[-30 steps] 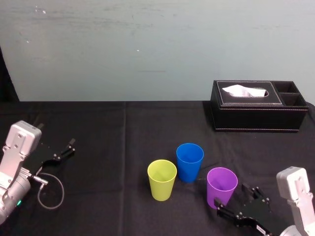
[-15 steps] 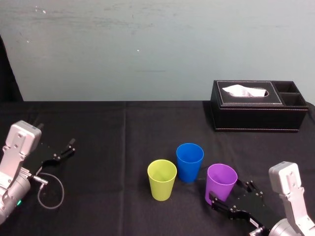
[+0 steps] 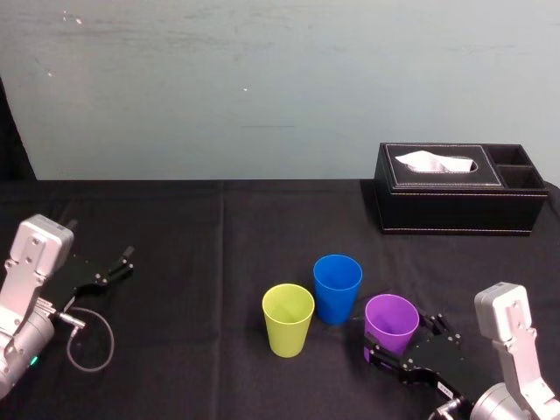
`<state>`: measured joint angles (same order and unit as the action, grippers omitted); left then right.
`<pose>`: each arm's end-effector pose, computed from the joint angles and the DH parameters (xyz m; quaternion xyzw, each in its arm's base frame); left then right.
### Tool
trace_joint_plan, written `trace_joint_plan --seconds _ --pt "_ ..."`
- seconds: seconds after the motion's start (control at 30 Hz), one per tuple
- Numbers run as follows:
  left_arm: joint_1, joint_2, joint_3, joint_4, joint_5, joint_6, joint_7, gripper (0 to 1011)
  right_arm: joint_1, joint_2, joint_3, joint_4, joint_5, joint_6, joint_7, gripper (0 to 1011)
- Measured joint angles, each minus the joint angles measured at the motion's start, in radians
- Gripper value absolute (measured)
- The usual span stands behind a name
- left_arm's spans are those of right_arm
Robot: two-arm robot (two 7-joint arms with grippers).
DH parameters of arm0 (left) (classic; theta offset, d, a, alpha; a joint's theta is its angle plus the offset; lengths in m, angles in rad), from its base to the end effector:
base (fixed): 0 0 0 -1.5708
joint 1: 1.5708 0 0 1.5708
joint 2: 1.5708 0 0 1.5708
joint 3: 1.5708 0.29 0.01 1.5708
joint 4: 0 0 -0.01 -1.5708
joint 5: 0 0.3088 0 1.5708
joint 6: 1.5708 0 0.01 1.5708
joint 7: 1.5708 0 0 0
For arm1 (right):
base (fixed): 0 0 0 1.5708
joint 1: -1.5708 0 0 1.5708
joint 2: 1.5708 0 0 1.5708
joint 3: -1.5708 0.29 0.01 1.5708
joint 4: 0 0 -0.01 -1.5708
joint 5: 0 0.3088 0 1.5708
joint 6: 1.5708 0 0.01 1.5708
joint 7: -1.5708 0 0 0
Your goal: Stack the three plastic cups sequentially using one hand.
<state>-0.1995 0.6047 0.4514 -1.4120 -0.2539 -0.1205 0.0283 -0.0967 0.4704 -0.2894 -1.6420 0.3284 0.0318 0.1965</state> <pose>0.3581 0.0827 -0.3023 0.1415 -0.1325 0.5799 0.7913 0.2855 -0.0421 -0.3191 -0.1017 0.0290 -0.5089 0.8543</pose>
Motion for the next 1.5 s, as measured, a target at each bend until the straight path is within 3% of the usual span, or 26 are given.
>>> trace_joint_plan --seconds 0.4,0.67,0.9,1.0,1.33,1.5 --pt "0.000 0.000 0.000 0.000 0.000 0.000 0.000 1000 0.019 -0.035 0.013 0.031 -0.016 -0.002 0.030 1004" --pt "0.000 0.000 0.000 0.000 0.000 0.000 0.000 1000 0.018 -0.032 0.012 0.028 -0.016 -0.002 0.029 1004" --pt "0.000 0.000 0.000 0.000 0.000 0.000 0.000 1000 0.017 -0.030 0.012 0.026 -0.015 -0.001 0.027 890" --pt "0.000 0.000 0.000 0.000 0.000 0.000 0.000 1000 0.017 -0.030 0.011 0.025 -0.015 -0.001 0.026 787" --pt "0.000 0.000 0.000 0.000 0.000 0.000 0.000 1000 0.014 -0.031 0.015 0.013 -0.022 0.000 0.026 739" --pt "0.000 0.000 0.000 0.000 0.000 0.000 0.000 1000 0.024 -0.018 0.029 -0.035 -0.043 0.039 0.041 739"
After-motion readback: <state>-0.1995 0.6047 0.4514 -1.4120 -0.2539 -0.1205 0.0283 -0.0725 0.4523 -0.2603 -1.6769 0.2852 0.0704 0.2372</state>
